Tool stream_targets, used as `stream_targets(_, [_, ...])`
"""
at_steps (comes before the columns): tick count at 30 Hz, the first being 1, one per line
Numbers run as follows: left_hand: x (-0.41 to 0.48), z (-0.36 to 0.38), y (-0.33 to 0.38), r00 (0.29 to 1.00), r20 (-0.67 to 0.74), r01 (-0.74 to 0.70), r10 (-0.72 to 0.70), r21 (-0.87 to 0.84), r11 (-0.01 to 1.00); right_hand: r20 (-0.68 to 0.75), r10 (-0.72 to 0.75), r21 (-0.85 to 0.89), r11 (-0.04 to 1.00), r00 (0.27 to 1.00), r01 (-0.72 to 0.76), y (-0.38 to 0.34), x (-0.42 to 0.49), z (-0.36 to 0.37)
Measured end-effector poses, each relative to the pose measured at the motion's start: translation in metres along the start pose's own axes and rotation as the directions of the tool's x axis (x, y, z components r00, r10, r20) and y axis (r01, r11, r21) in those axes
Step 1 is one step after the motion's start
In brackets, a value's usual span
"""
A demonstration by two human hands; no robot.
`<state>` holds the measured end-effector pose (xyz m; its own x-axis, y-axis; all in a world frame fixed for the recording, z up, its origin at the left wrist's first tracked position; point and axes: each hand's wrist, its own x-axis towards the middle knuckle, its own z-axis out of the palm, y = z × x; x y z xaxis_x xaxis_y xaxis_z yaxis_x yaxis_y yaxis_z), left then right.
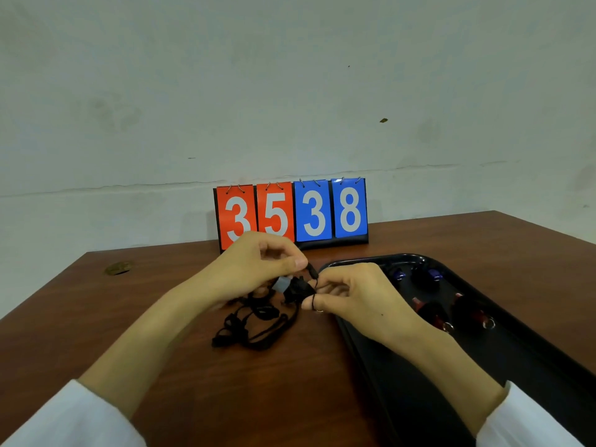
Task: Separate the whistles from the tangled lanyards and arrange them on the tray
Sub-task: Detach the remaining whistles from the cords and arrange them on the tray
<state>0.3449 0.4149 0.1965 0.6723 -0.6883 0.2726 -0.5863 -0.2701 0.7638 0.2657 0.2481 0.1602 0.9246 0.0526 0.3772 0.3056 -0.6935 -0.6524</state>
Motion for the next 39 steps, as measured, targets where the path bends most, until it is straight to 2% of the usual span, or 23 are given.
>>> stream_targets(3, [-0.003, -0.001, 0.0, 0.986, 0.063, 0.168, -0.156, -0.328, 0.93, -0.046, -0.011, 0.115, 0.993, 0.999, 0.016, -0.004, -0.002, -0.002])
stream_targets(6, [-0.006, 0.007, -0.001, 0.973, 0.136, 0.225, -0.185, -0.402, 0.888, -0.124, -0.001, 0.205, 0.978, 0.992, 0.027, -0.006, -0.002, -0.003])
stream_targets(9, [-0.006, 0.016, 0.003, 0.965, 0.164, 0.257, -0.205, -0.43, 0.865, -0.202, 0.031, 0.179, 0.984, 0.979, 0.006, -0.003, -0.001, -0.004])
stream_targets(13, [-0.004, 0.021, 0.001, 0.97, 0.137, 0.233, -0.199, -0.317, 0.919, -0.356, 0.112, 0.081, 0.993, 0.928, -0.089, 0.006, 0.003, -0.005])
stream_targets(16, [-0.002, 0.025, 0.002, 0.975, 0.103, 0.212, -0.199, -0.143, 0.967, -0.461, 0.128, 0.005, 0.99, 0.878, -0.142, 0.012, 0.004, -0.006])
stream_targets(19, [-0.001, 0.031, 0.007, 0.981, 0.119, 0.147, -0.152, 0.055, 0.988, -0.506, 0.123, -0.087, 0.977, 0.854, -0.193, 0.016, 0.004, -0.008])
stream_targets(21, [-0.004, 0.033, 0.011, 0.986, 0.129, 0.096, -0.109, 0.102, 0.99, -0.474, 0.116, -0.165, 0.962, 0.873, -0.217, 0.018, 0.004, -0.01])
stream_targets(24, [-0.008, 0.03, 0.019, 0.988, 0.152, -0.002, -0.021, 0.147, 0.989, -0.346, 0.138, -0.278, 0.93, 0.928, -0.242, 0.02, 0.004, -0.009])
stream_targets(27, [-0.009, 0.023, 0.021, 0.989, 0.125, -0.105, 0.076, 0.24, 0.965, -0.222, 0.108, -0.36, 0.915, 0.969, -0.184, 0.021, 0.004, -0.005])
stream_targets(33, [-0.004, 0.012, 0.009, 0.985, -0.036, -0.154, 0.169, 0.262, 0.953, -0.01, 0.022, -0.307, 0.951, 1.0, -0.024, 0.013, 0.004, 0.001])
stream_targets(39, [0.003, 0.007, -0.011, 0.985, -0.098, -0.115, 0.144, 0.257, 0.96, 0.033, -0.09, -0.242, 0.966, 0.995, 0.096, 0.008, 0.002, 0.004])
